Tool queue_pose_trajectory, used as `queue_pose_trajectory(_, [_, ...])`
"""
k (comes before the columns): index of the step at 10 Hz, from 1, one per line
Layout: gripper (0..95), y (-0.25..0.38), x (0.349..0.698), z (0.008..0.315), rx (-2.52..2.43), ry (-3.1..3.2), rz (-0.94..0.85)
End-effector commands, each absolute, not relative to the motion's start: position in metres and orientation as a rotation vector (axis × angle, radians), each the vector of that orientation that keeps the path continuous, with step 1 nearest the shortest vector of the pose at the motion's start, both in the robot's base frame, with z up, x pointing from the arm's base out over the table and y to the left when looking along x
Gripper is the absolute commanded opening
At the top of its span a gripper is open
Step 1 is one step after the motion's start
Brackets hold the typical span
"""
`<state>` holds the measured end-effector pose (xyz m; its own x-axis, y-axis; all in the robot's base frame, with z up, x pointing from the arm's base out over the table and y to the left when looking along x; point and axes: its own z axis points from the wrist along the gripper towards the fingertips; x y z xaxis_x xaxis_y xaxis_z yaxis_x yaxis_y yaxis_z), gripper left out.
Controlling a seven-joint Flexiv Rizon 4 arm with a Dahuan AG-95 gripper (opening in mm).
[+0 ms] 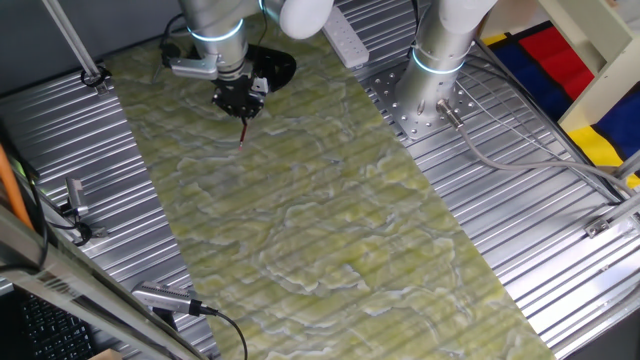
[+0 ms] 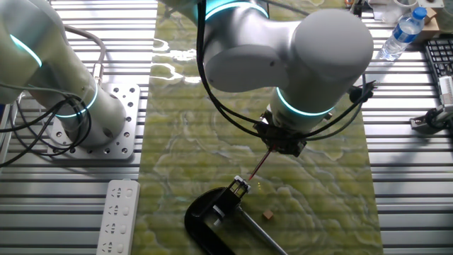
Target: Insert the pencil into the pencil sharpener
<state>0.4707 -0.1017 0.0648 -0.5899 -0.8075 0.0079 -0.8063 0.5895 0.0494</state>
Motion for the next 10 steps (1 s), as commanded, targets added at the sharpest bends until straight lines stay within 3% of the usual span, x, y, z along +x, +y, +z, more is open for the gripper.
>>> queue_pose_trajectory(1, [0.0,-0.104,0.468,0.066,1.406,-2.775,-0.065])
queue_pose_trajectory(10, [0.0,-0.113,0.456,0.064,1.405,-2.776,-0.069])
